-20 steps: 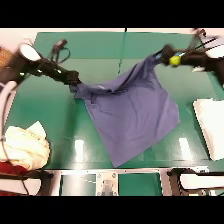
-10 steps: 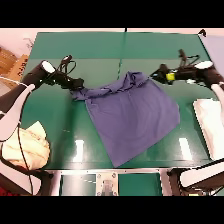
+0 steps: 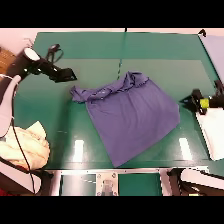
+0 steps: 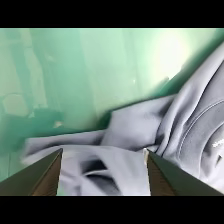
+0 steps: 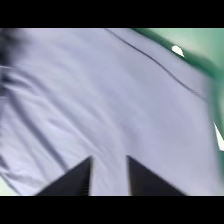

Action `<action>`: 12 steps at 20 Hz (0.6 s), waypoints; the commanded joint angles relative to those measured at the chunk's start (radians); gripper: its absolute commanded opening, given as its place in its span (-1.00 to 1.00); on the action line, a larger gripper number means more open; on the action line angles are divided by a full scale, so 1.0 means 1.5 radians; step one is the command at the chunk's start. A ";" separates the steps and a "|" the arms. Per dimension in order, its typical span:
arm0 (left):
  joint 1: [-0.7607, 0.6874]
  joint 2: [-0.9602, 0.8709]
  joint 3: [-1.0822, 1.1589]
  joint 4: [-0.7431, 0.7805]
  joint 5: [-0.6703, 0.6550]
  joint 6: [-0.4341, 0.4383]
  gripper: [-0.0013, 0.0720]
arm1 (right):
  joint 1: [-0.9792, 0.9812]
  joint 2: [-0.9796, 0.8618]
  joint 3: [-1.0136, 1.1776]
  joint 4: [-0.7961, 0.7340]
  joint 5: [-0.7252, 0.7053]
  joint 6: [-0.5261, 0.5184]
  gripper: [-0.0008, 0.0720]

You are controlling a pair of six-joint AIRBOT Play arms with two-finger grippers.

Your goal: Fold the shirts.

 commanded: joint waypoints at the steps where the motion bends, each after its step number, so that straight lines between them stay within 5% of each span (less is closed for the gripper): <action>1: 0.041 0.000 0.056 -0.004 -0.083 0.007 0.67 | -0.094 0.087 -0.140 -0.046 -0.001 0.023 0.08; 3: 0.047 -0.001 0.060 -0.004 -0.095 0.013 0.66 | -0.107 0.090 -0.189 -0.046 -0.008 0.023 0.21; 10: 0.046 0.000 0.060 -0.013 -0.104 0.037 0.66 | -0.010 0.073 -0.240 0.012 -0.163 0.016 0.20; 12: 0.046 -0.001 0.060 -0.013 -0.111 0.041 0.66 | 0.022 0.038 -0.239 0.028 -0.193 0.015 0.05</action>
